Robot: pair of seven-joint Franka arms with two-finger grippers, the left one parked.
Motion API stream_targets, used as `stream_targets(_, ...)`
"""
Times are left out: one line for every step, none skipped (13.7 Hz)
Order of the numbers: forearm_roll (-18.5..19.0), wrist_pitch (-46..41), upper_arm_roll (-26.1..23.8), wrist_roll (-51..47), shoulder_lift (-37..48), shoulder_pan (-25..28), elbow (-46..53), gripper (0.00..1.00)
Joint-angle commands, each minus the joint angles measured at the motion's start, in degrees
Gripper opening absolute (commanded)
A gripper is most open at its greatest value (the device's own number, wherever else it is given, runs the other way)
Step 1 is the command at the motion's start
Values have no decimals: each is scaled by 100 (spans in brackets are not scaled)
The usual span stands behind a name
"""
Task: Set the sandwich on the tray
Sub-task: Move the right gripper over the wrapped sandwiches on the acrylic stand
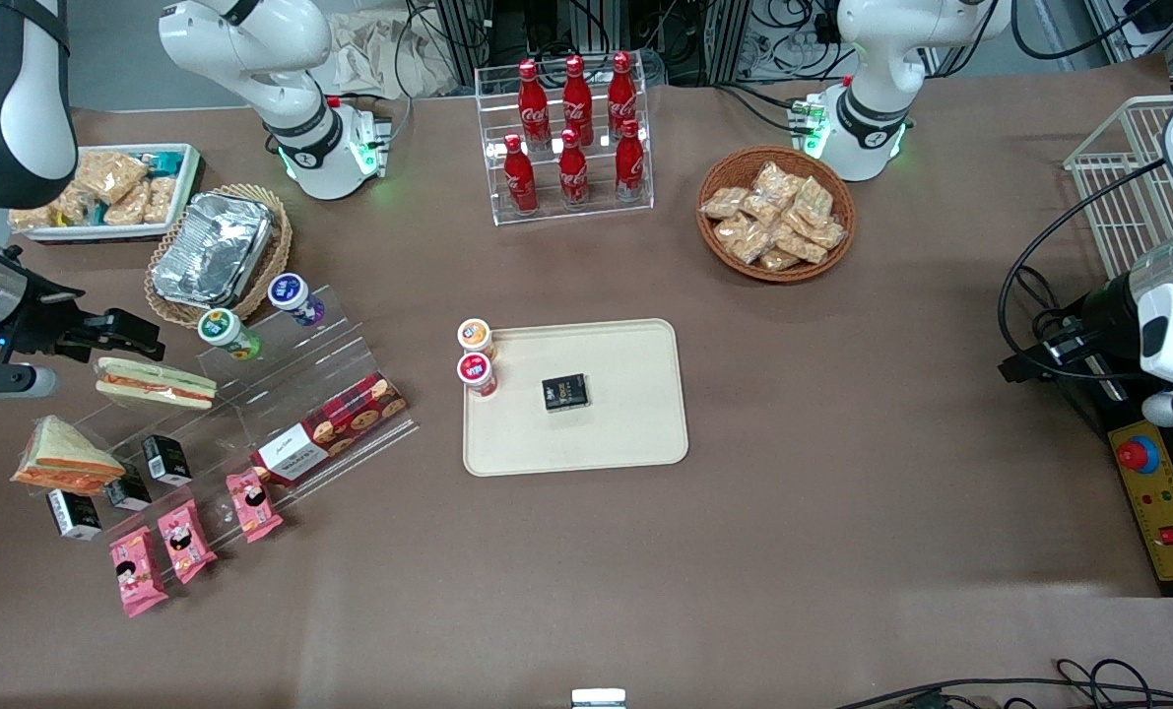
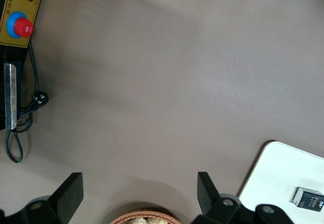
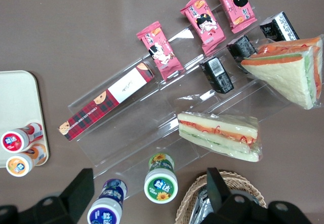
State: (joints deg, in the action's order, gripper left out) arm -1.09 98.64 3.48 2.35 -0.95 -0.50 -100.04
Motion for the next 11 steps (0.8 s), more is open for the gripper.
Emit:
stream_targets(47,15,-14,-32,-19,-38,72,99)
stream_targets(47,15,-14,-32,-19,-29,72,99)
stream_targets(56,7,-14,2,-28,-29,72,99)
stream_targets(56,7,-14,20,-28,-29,72,99)
stream_targets(56,7,-14,20,-37,-38,72,99)
stream_targets(56,-11,-14,29,-37,-38,72,99)
stream_targets(47,-28,-14,20,-19,-38,72,99)
stream_targets(56,-11,-14,20,-19,-38,72,99)
stream_targets(56,15,-6,29,-10,-38,72,99)
stream_targets(99,24,21,38,-2,-47,81,99)
stream_targets(117,24,143,99,-2,-38,186,99)
